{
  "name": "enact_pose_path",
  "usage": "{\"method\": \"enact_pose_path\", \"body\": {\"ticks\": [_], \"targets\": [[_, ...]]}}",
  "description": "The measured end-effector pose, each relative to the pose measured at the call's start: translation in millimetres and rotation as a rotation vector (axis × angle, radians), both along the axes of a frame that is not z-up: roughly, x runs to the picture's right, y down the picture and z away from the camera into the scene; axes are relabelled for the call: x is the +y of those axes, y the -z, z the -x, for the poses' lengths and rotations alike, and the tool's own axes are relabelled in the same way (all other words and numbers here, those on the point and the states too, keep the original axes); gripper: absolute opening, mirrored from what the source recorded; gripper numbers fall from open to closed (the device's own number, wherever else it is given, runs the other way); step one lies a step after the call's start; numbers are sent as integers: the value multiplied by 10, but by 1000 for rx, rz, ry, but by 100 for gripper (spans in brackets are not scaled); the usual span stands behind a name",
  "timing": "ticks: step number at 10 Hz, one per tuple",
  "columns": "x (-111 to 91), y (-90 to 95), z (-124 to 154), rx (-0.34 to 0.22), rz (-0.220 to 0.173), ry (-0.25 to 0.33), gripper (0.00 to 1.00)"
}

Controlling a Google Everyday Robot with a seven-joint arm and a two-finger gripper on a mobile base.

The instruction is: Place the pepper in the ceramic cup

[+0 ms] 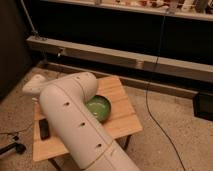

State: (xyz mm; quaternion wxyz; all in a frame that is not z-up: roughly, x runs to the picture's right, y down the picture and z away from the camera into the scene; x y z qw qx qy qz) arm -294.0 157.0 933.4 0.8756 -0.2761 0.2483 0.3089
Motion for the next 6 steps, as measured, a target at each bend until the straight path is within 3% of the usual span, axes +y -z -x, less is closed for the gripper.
{"method": "enact_pose_path", "body": {"ticks": [1,3,4,6], "targets": [[-10,-12,-1,3,-1,-3,64],[-26,-26,-7,4,0,-9,47],[-34,-28,-7,4,1,-13,43],[-44,-39,-36,10,2,-13,42]]}}
